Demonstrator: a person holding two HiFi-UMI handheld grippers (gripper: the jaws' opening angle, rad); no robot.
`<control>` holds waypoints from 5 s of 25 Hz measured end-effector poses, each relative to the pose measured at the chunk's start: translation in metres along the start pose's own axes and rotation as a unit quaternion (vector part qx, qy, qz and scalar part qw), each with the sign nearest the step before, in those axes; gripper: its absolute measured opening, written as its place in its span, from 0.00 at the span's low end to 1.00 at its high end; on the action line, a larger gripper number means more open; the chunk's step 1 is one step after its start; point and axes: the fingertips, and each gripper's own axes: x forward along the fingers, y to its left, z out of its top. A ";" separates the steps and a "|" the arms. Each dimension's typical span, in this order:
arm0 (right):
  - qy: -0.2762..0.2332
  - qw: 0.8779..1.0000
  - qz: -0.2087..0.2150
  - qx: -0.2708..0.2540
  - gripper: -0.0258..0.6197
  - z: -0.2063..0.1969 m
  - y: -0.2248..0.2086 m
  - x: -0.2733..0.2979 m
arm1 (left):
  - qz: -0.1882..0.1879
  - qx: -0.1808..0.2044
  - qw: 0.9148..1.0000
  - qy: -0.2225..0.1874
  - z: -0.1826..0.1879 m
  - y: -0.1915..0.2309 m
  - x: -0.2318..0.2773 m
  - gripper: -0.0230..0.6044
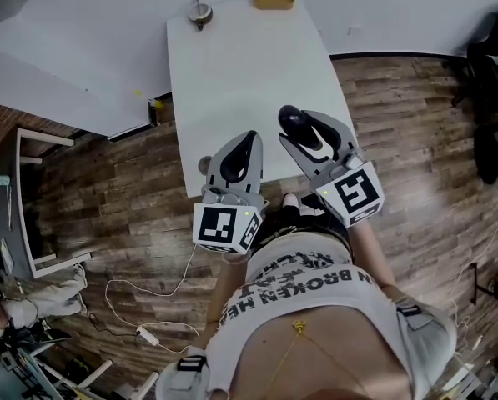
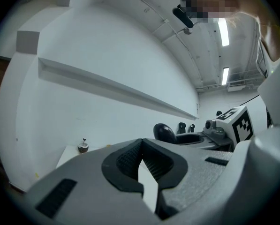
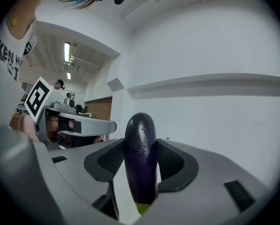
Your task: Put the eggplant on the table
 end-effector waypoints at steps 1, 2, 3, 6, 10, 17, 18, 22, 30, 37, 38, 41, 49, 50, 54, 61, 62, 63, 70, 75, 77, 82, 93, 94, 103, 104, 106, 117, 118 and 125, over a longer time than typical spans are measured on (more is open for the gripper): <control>-0.002 1.000 0.002 0.002 0.37 0.001 -0.003 0.003 | 0.003 0.000 1.000 0.002 0.000 0.004 0.003 0.05; -0.003 1.000 0.002 0.004 0.37 0.001 -0.007 0.008 | 0.005 0.001 1.000 0.003 0.000 0.008 0.007 0.05; -0.002 1.000 0.002 0.005 0.37 0.001 -0.009 0.012 | 0.006 0.002 1.000 0.004 0.001 0.013 0.011 0.05; 0.002 1.000 -0.002 0.006 0.37 0.001 -0.012 0.028 | 0.005 0.003 1.000 0.003 0.004 0.031 0.018 0.05; 0.002 1.000 -0.016 0.006 0.37 0.005 -0.004 0.040 | -0.014 0.007 1.000 0.004 0.008 0.044 0.017 0.05; 0.013 0.999 -0.044 0.007 0.37 0.015 -0.002 0.088 | -0.049 0.007 0.999 0.004 0.021 0.090 0.031 0.05; 0.014 0.999 -0.047 0.008 0.37 0.015 -0.001 0.093 | -0.052 0.007 0.999 0.004 0.021 0.094 0.031 0.05; 0.025 0.998 -0.056 0.008 0.37 0.009 0.008 0.111 | -0.063 0.007 0.998 0.009 0.016 0.113 0.027 0.05; 0.030 0.997 -0.068 0.003 0.37 0.005 0.021 0.135 | -0.077 0.016 0.997 0.021 0.006 0.140 0.019 0.05; 0.028 0.997 -0.069 0.003 0.37 0.006 0.002 0.123 | -0.080 0.026 0.996 0.019 0.007 0.124 0.031 0.05; 0.031 0.997 -0.066 0.000 0.37 0.006 -0.003 0.121 | -0.077 0.026 0.997 0.018 0.008 0.122 0.034 0.05; 0.035 0.998 -0.060 -0.004 0.37 0.009 -0.019 0.114 | -0.065 0.024 0.997 0.016 0.011 0.114 0.044 0.05; 0.028 0.999 -0.034 -0.003 0.37 0.008 -0.043 0.103 | -0.041 0.027 0.999 0.016 0.013 0.094 0.063 0.05; 0.027 0.999 -0.030 -0.004 0.37 0.008 -0.042 0.105 | -0.037 0.026 0.999 0.016 0.013 0.096 0.063 0.05; 0.026 0.999 -0.020 -0.003 0.37 0.007 -0.051 0.102 | -0.030 0.028 0.999 0.019 0.012 0.089 0.070 0.05; 0.022 1.000 -0.004 -0.001 0.37 0.006 -0.062 0.100 | -0.022 0.028 0.999 0.022 0.011 0.080 0.081 0.05; 0.023 1.000 -0.004 0.000 0.37 0.005 -0.063 0.100 | -0.020 0.028 0.999 0.023 0.011 0.080 0.082 0.05; 0.024 1.000 -0.004 0.001 0.37 0.004 -0.064 0.101 | -0.019 0.028 0.999 0.023 0.011 0.080 0.083 0.05; 0.023 1.000 0.005 0.001 0.37 0.002 -0.064 0.106 | -0.014 0.029 0.999 0.025 0.009 0.083 0.085 0.05; 0.025 1.000 0.010 0.001 0.37 0.001 -0.065 0.110 | -0.010 0.026 0.999 0.027 0.008 0.085 0.086 0.05; 0.032 0.999 0.011 -0.001 0.37 -0.003 -0.063 0.111 | -0.010 0.026 0.999 0.028 0.007 0.085 0.085 0.05; 0.057 0.998 0.016 -0.023 0.37 -0.015 -0.059 0.119 | -0.008 0.023 0.999 0.031 0.005 0.089 0.082 0.05; 0.125 0.990 0.064 -0.030 0.37 -0.073 -0.054 0.147 | 0.014 0.010 0.999 0.041 -0.003 0.102 0.076 0.05; 0.133 0.988 0.070 -0.032 0.37 -0.081 -0.052 0.151 | 0.016 0.008 0.999 0.042 -0.004 0.105 0.075 0.05; 0.212 0.968 0.124 -0.058 0.37 -0.153 -0.034 0.167 | 0.041 -0.005 0.998 0.057 -0.017 0.117 0.064 0.05; 0.220 0.965 0.129 -0.061 0.37 -0.161 -0.031 0.167 | 0.043 -0.006 0.997 0.058 -0.019 0.118 0.062 0.05; 0.235 0.960 0.139 -0.069 0.37 -0.174 -0.028 0.169 | 0.048 -0.008 0.997 0.061 -0.022 0.119 0.059 0.05; 0.312 0.922 0.196 -0.118 0.37 -0.245 -0.005 0.177 | 0.074 -0.016 0.995 0.072 -0.035 0.129 0.037 0.05; 0.318 0.919 0.199 -0.121 0.37 -0.251 -0.004 0.178 | 0.076 -0.016 0.994 0.073 -0.036 0.130 0.035 0.05; 0.352 0.905 0.208 -0.116 0.37 -0.281 0.001 0.184 | 0.093 -0.021 0.993 0.072 -0.039 0.139 0.024 0.05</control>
